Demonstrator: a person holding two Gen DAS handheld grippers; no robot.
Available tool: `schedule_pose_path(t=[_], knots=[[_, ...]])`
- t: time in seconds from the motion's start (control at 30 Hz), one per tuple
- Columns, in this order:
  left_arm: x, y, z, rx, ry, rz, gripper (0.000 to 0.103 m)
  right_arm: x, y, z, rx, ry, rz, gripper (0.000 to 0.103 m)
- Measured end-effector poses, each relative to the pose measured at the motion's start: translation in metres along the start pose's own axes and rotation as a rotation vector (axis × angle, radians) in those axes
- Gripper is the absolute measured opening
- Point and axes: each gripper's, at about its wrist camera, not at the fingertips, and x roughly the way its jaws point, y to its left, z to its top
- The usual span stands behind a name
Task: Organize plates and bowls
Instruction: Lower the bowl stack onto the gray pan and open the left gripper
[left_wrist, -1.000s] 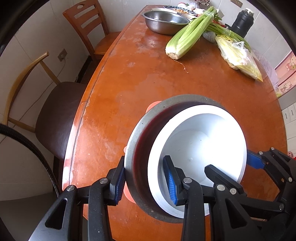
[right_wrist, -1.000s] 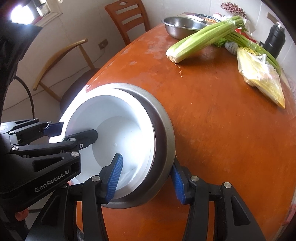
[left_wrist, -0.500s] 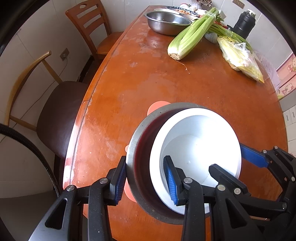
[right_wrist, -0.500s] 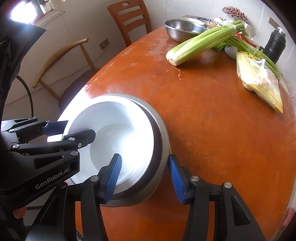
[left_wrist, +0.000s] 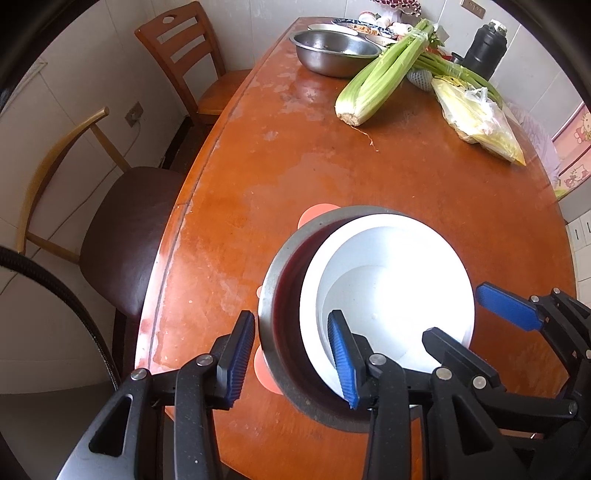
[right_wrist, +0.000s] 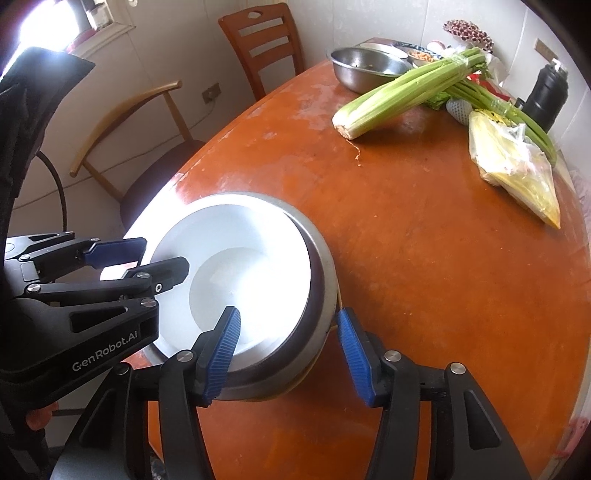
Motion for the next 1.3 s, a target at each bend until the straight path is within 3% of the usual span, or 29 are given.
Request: schedule_pose_path(t=[0.87, 1.3], knots=[[-0.095, 0.003, -0.025, 0.03, -0.181, 0.011, 0.047, -0.081, 0.011, -0.02, 0.075, -0.183, -0.053, 0.069], [-0.117, 0.006, -0.088, -0.066, -0.178, 0.02, 0.053, -0.117, 0.027, -0.065, 0.089, -0.218, -0.061, 0.07]])
